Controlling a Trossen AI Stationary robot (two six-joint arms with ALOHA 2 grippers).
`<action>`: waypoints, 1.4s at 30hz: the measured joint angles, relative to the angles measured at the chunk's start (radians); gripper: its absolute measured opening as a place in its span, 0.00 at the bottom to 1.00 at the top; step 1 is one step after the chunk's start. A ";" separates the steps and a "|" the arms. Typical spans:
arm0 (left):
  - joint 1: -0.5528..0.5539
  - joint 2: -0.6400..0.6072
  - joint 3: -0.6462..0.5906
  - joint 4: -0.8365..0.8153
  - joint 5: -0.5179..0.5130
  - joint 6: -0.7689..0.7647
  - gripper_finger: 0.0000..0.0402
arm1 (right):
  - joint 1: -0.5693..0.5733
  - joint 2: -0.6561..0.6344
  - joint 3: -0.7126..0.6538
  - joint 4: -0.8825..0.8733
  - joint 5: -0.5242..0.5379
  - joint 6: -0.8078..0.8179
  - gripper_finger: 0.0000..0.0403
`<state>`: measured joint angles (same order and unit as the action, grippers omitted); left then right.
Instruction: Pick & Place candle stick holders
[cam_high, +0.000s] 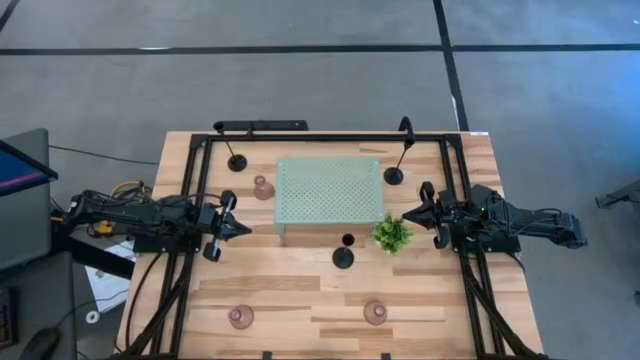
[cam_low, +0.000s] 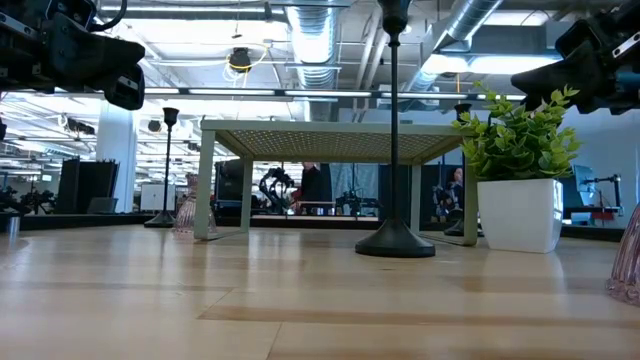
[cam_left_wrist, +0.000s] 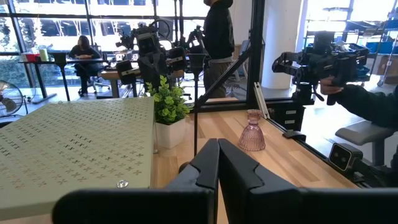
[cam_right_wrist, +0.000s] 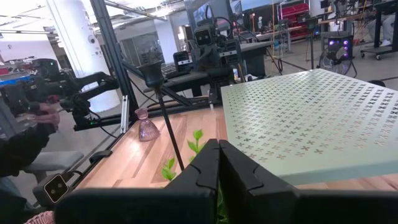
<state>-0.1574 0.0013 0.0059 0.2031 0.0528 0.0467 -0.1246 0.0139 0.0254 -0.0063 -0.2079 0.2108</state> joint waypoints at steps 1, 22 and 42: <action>0.000 0.000 0.000 0.000 0.000 0.000 0.02 | 0.000 0.000 0.000 0.000 0.000 0.000 0.00; 0.000 0.000 0.000 0.001 0.000 0.000 0.02 | 0.000 0.000 0.000 0.000 0.000 0.000 0.00; 0.000 0.064 0.000 0.065 0.000 0.000 0.02 | 0.000 0.000 -0.001 0.012 0.002 -0.139 0.00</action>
<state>-0.1577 0.0651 0.0063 0.2681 0.0528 0.0471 -0.1249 0.0135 0.0242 0.0059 -0.2063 0.0719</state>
